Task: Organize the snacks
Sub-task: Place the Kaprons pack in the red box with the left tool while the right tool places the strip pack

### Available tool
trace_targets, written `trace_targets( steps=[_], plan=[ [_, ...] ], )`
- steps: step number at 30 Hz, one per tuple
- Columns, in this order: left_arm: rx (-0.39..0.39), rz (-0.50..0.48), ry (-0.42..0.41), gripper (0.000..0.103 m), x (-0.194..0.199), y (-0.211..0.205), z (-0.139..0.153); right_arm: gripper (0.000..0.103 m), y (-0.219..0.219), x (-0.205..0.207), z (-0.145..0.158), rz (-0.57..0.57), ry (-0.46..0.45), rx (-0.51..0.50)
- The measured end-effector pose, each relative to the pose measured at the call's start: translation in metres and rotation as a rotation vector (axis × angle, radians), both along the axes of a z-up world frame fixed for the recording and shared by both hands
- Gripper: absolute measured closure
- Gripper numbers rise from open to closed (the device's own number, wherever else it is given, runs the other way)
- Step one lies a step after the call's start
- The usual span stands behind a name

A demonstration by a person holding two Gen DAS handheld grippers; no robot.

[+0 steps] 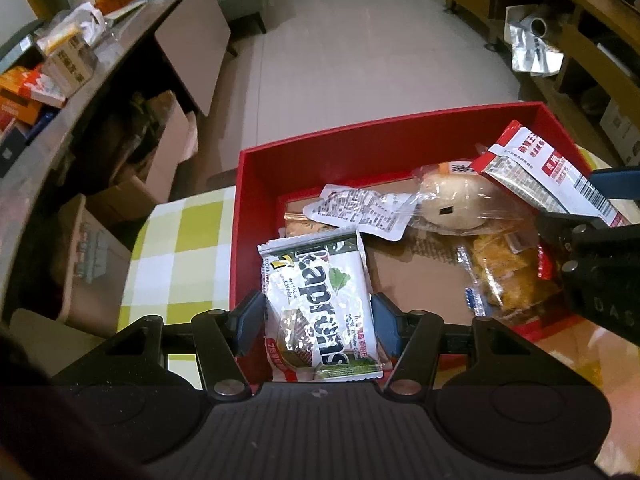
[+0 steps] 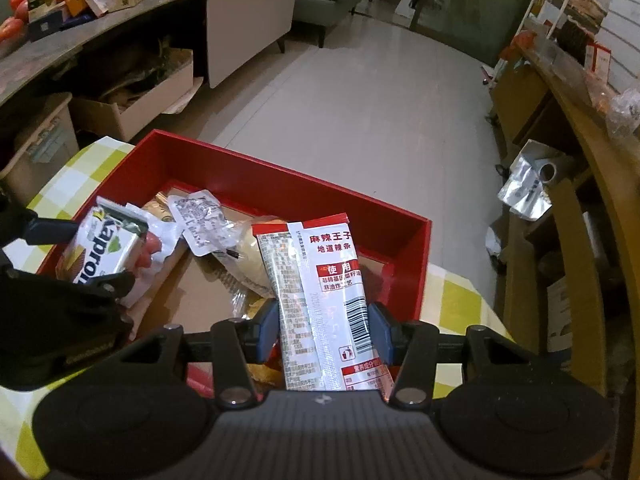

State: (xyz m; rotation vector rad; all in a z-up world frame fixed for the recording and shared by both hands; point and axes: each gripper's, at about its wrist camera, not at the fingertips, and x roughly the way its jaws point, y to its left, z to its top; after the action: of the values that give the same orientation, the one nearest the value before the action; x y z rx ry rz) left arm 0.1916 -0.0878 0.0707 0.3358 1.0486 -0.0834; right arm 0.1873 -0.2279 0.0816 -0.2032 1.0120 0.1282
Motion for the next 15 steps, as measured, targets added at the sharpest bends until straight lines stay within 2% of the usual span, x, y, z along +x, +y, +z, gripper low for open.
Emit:
trace_targets(
  steps=[3, 13, 15],
  plan=[
    [-0.012, 0.01, 0.009, 0.039, 0.0034, 0.0022, -0.0032, 0.048, 0.0006, 0.0027, -0.005, -0.004, 0.009, 0.009],
    [-0.014, 0.037, -0.005, 0.029, 0.0021, 0.0069, 0.0, 0.044, 0.0006, 0.0021, -0.0034, -0.025, -0.021, 0.042],
    [-0.014, 0.037, -0.01, 0.028, 0.0012, 0.0077, 0.0023, 0.041, 0.0009, 0.0015, 0.0009, -0.031, -0.043, 0.045]
  ],
)
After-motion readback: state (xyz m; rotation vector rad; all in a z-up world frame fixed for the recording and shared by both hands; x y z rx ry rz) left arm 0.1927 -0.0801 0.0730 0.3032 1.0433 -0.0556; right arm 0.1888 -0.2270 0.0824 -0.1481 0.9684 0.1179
